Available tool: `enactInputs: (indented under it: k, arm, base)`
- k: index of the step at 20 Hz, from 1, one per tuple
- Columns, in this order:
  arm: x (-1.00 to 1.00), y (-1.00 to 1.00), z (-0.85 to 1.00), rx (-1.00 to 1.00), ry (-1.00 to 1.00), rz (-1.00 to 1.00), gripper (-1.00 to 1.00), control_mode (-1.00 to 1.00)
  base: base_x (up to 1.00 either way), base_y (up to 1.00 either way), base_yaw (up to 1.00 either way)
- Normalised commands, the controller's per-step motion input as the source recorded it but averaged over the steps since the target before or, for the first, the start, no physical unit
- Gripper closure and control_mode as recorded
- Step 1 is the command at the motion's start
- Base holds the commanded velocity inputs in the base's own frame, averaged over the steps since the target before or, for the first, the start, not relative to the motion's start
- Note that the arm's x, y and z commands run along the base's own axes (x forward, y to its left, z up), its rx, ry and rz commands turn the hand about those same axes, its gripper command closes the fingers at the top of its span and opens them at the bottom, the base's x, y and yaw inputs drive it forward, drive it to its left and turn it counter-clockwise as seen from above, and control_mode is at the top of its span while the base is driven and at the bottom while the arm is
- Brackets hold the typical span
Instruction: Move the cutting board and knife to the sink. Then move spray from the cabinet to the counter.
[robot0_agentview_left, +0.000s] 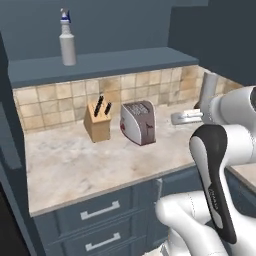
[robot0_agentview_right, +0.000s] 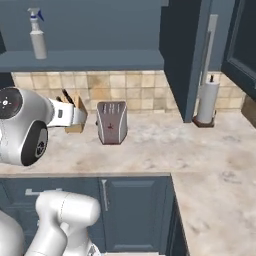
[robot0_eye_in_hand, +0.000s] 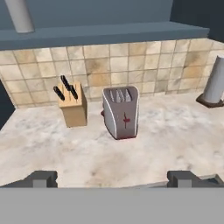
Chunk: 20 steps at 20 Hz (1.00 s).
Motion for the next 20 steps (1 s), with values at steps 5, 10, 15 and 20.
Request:
enactInputs:
  k: [5, 10, 15, 20]
  arm:
    - [0.0, 0.0, 0.0, 0.0, 0.0, 0.0, -1.0, 1.0]
    - [0.0, 0.0, 0.0, 0.0, 0.0, 0.0, -1.0, 1.0]
    - [0.0, 0.0, 0.0, 0.0, 0.0, 0.0, -1.0, 1.0]
    - [0.0, 0.0, 0.0, 0.0, 0.0, 0.0, -1.0, 1.0]
  base:
    - [0.68, -0.1, 0.39]
    - [0.52, 0.01, 0.15]
    - [0.72, 0.24, -0.02]
    - [0.94, 0.2, -0.05]
